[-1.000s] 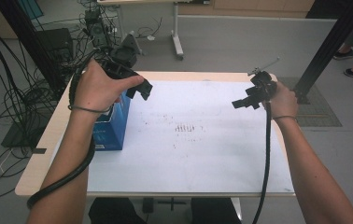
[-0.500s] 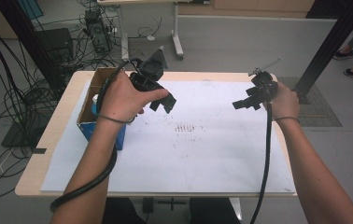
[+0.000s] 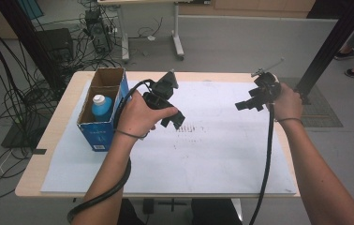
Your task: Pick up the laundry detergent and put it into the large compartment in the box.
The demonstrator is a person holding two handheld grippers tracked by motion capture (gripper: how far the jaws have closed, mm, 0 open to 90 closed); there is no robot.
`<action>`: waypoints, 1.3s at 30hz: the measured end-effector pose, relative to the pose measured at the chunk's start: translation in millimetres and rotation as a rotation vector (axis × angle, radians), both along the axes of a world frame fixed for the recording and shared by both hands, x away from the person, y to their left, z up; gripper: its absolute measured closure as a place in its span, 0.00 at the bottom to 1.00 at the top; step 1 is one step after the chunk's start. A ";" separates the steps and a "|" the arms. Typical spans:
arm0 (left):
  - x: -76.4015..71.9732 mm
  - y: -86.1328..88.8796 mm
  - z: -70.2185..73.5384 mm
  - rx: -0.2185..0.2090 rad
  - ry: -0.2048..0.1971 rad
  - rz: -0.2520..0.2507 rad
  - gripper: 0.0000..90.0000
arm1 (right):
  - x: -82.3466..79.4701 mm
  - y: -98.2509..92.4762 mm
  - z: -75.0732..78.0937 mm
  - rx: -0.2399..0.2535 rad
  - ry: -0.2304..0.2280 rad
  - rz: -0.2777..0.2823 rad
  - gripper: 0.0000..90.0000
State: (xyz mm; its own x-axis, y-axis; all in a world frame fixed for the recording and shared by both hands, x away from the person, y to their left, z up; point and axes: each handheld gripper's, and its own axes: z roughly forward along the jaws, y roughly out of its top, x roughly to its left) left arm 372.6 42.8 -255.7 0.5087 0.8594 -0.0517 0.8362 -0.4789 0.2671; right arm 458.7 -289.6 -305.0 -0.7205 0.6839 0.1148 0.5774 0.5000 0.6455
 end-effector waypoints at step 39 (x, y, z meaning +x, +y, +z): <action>-3.1 -7.8 -46.7 -0.032 0.073 -0.006 0.09 | -6.5 -4.2 3.1 0.011 -0.003 -0.018 0.03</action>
State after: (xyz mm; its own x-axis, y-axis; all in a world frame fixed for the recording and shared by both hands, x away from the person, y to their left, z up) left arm 369.5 34.9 -302.4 0.5076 0.8537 -0.1163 0.8513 -0.4760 0.2207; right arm 452.2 -293.8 -301.9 -0.7081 0.6958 0.1204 0.5846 0.4819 0.6527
